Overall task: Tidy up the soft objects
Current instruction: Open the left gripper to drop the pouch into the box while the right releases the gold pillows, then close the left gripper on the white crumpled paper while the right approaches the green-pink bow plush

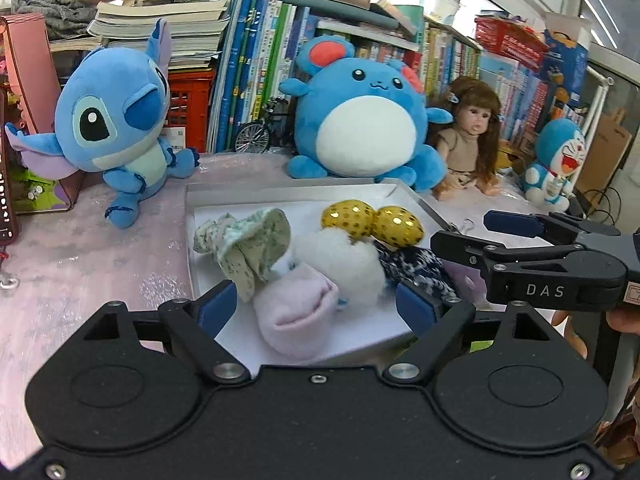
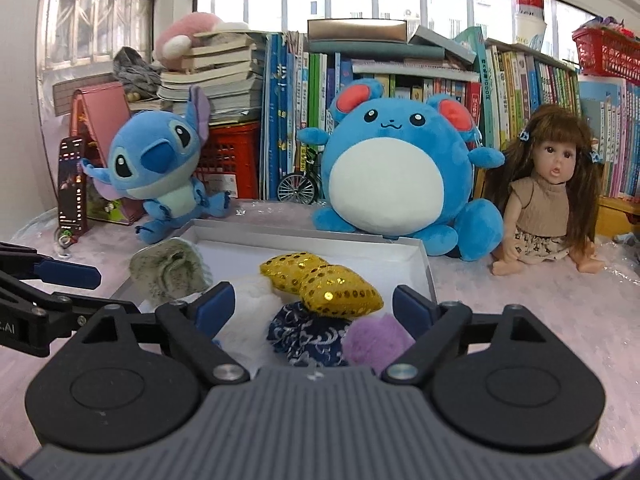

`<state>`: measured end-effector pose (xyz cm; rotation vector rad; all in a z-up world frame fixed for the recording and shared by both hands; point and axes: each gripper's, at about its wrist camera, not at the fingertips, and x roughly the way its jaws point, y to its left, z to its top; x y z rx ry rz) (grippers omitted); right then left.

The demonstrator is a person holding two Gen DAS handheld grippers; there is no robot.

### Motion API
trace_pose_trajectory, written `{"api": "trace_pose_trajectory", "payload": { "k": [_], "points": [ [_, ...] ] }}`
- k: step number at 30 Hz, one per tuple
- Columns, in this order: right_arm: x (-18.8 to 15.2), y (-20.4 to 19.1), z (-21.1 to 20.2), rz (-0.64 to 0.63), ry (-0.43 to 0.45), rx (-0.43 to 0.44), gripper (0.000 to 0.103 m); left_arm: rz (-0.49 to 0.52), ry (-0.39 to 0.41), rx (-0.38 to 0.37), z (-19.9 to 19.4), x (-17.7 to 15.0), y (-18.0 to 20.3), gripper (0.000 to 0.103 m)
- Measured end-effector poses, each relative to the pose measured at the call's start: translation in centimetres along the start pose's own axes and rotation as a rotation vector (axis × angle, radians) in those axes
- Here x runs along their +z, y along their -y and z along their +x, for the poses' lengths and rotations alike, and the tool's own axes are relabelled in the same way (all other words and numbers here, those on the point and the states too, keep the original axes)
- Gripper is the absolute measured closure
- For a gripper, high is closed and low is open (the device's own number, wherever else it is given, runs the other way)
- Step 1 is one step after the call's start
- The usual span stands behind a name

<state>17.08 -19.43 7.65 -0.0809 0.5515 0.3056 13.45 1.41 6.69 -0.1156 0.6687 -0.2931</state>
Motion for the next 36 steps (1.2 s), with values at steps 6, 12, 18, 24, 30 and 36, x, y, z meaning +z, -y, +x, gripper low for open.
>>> {"api": "trace_pose_trajectory", "payload": {
  "k": [6, 12, 18, 24, 30, 36],
  "points": [
    [-1.4, -0.2, -1.9, 0.006, 0.02, -0.001, 0.011, 0.016, -0.007, -0.019, -1.4, -1.9, 0.8, 0.016],
    [-2.7, -0.4, -3.3, 0.0, 0.035, -0.007, 0.01, 0.036, -0.003, -0.028, -2.7, -3.8, 1.7, 0.016],
    [-4.1, -0.8, -4.4, -0.002, 0.038, -0.015, 0.009, 0.06, -0.02, -0.032, -3.4, -5.7, 2.4, 0.016],
    [-5.5, -1.3, -5.4, -0.029, 0.044, -0.02, 0.006, 0.084, -0.063, -0.034, -3.5, -7.9, 3.0, 0.016],
    [-6.7, -1.9, -5.7, -0.053, 0.027, -0.017, 0.006, 0.06, -0.09, -0.033, -3.1, -9.0, 2.9, 0.016],
    [-8.0, -2.8, -5.5, -0.069, -0.006, -0.009, 0.006, 0.042, -0.112, -0.039, -2.7, -10.2, 2.8, 0.016]
  ]
}}
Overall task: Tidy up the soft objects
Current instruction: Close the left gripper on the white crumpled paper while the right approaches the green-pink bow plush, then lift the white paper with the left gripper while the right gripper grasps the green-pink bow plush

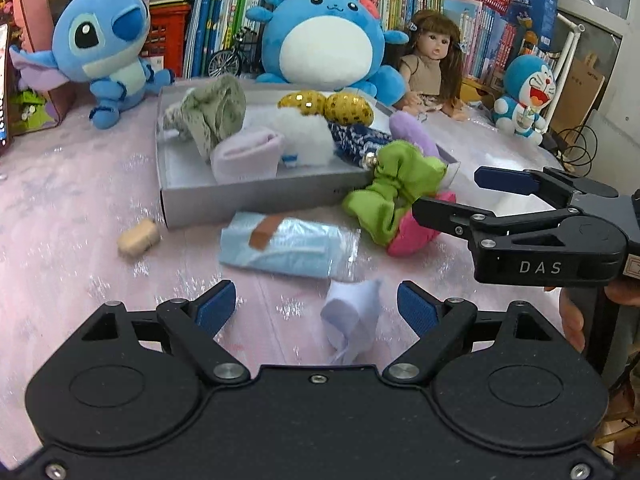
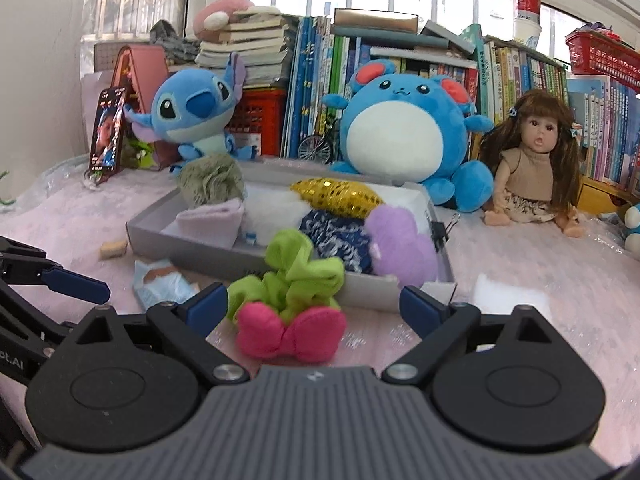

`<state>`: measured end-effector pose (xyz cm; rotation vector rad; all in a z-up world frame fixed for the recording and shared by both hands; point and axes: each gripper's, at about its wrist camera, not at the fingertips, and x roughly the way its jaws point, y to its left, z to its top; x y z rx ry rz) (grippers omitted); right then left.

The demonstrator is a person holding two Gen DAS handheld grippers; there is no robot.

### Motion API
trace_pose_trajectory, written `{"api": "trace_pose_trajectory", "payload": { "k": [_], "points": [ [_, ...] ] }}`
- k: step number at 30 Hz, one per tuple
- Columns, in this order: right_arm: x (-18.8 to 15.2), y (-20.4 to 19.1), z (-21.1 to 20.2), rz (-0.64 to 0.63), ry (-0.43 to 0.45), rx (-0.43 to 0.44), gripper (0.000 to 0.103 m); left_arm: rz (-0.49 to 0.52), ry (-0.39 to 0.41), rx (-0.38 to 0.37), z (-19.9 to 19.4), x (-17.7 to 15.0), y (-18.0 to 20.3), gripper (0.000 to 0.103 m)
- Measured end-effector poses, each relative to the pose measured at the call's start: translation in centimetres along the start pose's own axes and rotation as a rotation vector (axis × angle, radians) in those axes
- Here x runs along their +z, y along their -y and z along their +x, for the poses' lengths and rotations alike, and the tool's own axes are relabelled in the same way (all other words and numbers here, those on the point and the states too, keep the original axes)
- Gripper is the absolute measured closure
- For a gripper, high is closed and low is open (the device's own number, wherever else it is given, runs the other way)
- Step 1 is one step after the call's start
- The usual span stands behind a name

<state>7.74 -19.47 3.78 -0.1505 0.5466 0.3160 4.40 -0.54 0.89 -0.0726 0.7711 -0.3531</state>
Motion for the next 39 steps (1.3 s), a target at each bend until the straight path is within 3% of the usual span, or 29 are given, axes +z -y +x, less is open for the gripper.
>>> {"api": "trace_pose_trajectory", "payload": {
  "k": [5, 14, 19, 26, 31, 39],
  "points": [
    [-0.5, -0.3, 0.2, -0.001, -0.016, -0.003, 0.006, 0.004, 0.02, 0.016, 0.0, -0.6, 0.4, 0.017],
    [-0.9, -0.1, 0.6, 0.0, -0.031, -0.012, 0.006, 0.064, 0.05, 0.032, -0.5, -1.4, 1.5, 0.032],
    [-1.0, -0.3, 0.8, -0.006, -0.035, -0.017, 0.006, 0.103, 0.057, 0.037, -0.6, -1.8, 2.2, 0.051],
    [-1.1, -0.7, 1.0, -0.037, -0.039, -0.027, 0.006, 0.117, 0.055, 0.021, -0.9, -2.1, 2.3, 0.058],
    [-1.2, -0.9, 1.1, -0.05, -0.042, -0.033, 0.006, 0.096, 0.082, 0.029, -1.3, -2.0, 2.0, 0.072],
    [-1.3, -1.2, 1.4, -0.077, -0.044, -0.049, 0.006, 0.084, 0.113, 0.048, -2.0, -1.5, 1.6, 0.074]
  ]
}}
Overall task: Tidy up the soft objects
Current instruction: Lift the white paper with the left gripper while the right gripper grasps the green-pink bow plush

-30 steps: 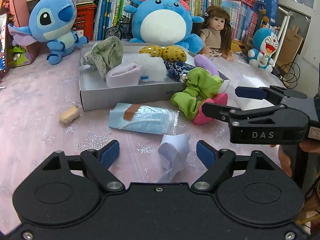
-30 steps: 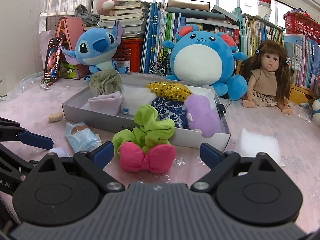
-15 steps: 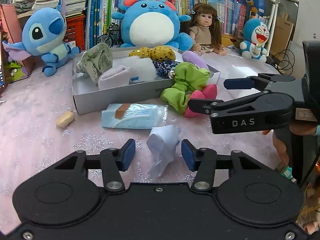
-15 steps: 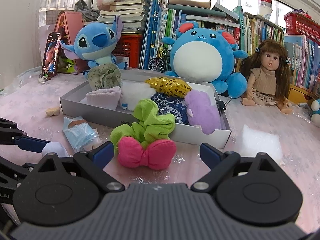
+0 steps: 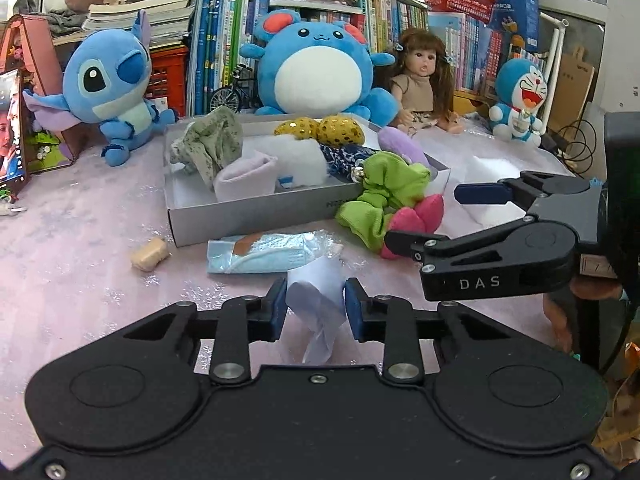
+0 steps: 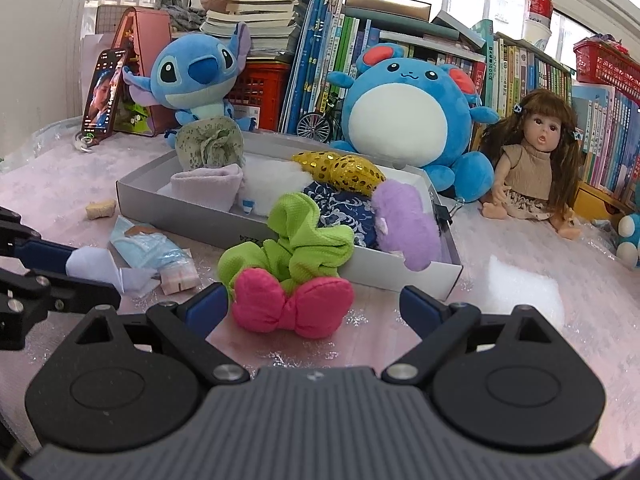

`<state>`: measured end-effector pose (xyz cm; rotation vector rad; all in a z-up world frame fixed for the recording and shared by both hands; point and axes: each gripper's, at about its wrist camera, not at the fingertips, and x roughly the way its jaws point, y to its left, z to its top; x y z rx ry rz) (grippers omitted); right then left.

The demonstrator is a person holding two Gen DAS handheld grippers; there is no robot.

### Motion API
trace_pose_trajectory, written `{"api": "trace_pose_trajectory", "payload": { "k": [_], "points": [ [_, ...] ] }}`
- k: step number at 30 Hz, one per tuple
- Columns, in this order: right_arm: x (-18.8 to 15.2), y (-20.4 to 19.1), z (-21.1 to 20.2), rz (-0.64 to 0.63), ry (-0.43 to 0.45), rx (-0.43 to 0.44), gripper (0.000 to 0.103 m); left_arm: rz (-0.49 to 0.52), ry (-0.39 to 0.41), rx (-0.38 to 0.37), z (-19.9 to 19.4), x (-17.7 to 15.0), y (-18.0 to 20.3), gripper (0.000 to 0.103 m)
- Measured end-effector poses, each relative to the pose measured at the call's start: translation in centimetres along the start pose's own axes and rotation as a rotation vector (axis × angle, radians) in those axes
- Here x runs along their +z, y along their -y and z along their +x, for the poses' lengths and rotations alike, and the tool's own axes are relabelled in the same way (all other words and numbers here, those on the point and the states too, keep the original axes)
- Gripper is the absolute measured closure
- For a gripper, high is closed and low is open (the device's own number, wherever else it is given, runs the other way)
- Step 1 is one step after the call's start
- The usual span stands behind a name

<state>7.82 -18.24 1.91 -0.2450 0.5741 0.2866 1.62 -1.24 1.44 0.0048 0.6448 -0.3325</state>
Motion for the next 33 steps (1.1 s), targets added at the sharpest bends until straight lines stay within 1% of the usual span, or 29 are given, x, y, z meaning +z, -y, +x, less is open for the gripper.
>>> {"api": "trace_pose_trajectory", "payload": {
  "k": [5, 9, 12, 17, 20, 25, 27, 31, 33],
  "points": [
    [0.1, -0.3, 0.3, -0.013, -0.003, 0.003, 0.006, -0.013, 0.011, 0.008, -0.3, 0.3, -0.4, 0.074],
    [0.1, -0.9, 0.7, -0.049, -0.018, -0.018, 0.007, -0.032, 0.018, 0.002, -0.5, 0.6, -0.8, 0.074],
    [0.1, -1.2, 0.8, -0.055, -0.02, -0.009, 0.008, -0.031, 0.023, 0.005, -0.7, 0.6, -0.8, 0.073],
    [0.1, -1.5, 1.0, -0.068, -0.021, -0.004, 0.01, -0.028, -0.009, -0.007, -0.6, 0.1, -0.8, 0.071],
    [0.2, -1.5, 1.2, -0.067, -0.023, -0.031, 0.013, -0.026, -0.028, -0.008, -0.5, -0.3, -0.7, 0.069],
    [0.1, -1.4, 1.1, -0.058, -0.013, -0.01, 0.014, -0.018, -0.039, -0.016, -0.5, -0.8, -0.5, 0.064],
    [0.1, -1.6, 1.1, -0.072, -0.017, -0.009, 0.016, -0.011, -0.041, -0.015, -0.4, -0.8, -0.4, 0.064],
    [0.0, -2.1, 1.2, -0.089, -0.029, 0.003, 0.017, -0.021, -0.056, -0.014, 0.3, -0.9, -0.3, 0.065],
    [-0.1, -2.4, 1.3, -0.108, -0.03, -0.007, 0.017, -0.024, -0.063, -0.017, 0.4, -0.9, -0.3, 0.069]
  ]
}}
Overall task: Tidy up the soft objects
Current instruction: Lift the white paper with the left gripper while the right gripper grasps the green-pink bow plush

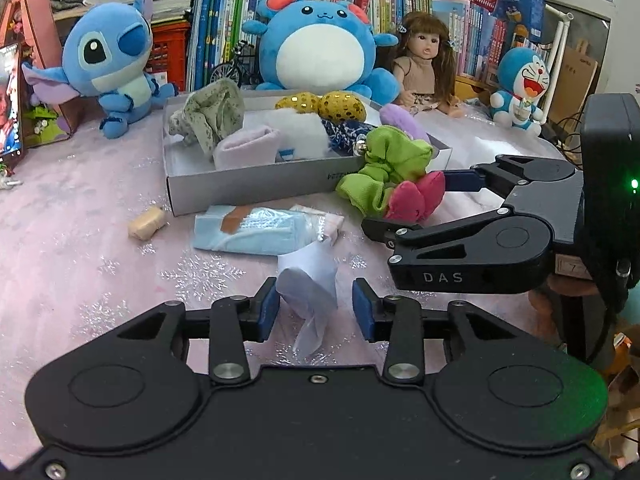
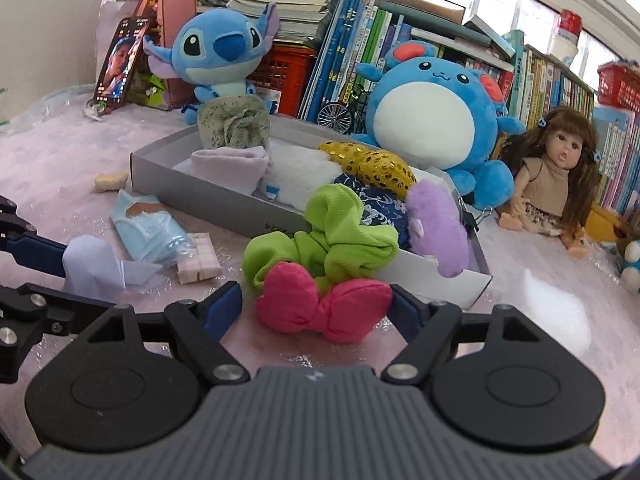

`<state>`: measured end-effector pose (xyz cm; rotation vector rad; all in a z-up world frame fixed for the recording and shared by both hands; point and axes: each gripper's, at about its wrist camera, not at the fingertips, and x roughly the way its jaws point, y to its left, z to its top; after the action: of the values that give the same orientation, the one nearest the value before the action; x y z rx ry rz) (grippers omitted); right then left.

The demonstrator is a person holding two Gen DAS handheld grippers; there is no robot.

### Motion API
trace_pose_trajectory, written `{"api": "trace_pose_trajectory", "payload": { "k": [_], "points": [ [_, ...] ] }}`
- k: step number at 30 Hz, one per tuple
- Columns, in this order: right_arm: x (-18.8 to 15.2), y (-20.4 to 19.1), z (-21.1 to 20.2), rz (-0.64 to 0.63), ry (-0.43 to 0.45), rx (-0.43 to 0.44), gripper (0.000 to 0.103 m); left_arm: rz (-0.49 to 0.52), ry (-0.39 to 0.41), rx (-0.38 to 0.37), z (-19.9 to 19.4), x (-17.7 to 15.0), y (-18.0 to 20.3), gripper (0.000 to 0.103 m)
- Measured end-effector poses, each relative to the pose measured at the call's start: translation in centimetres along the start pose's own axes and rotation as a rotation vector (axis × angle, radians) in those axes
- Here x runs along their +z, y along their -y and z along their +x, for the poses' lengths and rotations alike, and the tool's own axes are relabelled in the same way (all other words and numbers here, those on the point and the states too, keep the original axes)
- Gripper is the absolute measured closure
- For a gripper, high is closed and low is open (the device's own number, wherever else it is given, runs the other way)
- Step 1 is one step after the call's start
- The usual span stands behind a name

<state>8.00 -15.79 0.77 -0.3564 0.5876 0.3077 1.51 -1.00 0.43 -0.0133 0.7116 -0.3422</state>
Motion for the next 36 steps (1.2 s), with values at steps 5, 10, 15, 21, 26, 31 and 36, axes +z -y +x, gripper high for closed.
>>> {"api": "trace_pose_trajectory", "payload": {
  "k": [5, 10, 15, 21, 26, 31, 36],
  "points": [
    [0.2, 0.1, 0.3, 0.0, -0.006, 0.003, 0.017, 0.016, -0.003, -0.004, 0.0, 0.0, 0.3, 0.076],
    [0.4, 0.3, 0.6, 0.029, -0.019, 0.012, 0.026, 0.012, 0.007, -0.009, -0.3, 0.3, 0.3, 0.076],
    [0.6, 0.4, 0.3, 0.06, -0.01, 0.024, 0.035, 0.012, 0.023, -0.006, -0.9, 0.8, 0.2, 0.076],
    [1.2, 0.4, -0.9, 0.068, 0.016, 0.025, 0.039, -0.003, 0.053, 0.009, -1.4, 2.0, -0.3, 0.076],
    [1.9, 0.6, -1.9, 0.077, 0.047, 0.021, 0.039, -0.017, 0.084, 0.022, -1.8, 3.3, -1.1, 0.076],
    [2.5, 1.1, -2.6, 0.096, 0.076, 0.006, 0.04, -0.05, 0.103, 0.033, -1.6, 4.7, -2.1, 0.076],
    [3.1, 1.7, -3.1, 0.13, 0.097, -0.006, 0.042, -0.049, 0.132, 0.052, -1.6, 6.0, -2.7, 0.076]
  ]
}}
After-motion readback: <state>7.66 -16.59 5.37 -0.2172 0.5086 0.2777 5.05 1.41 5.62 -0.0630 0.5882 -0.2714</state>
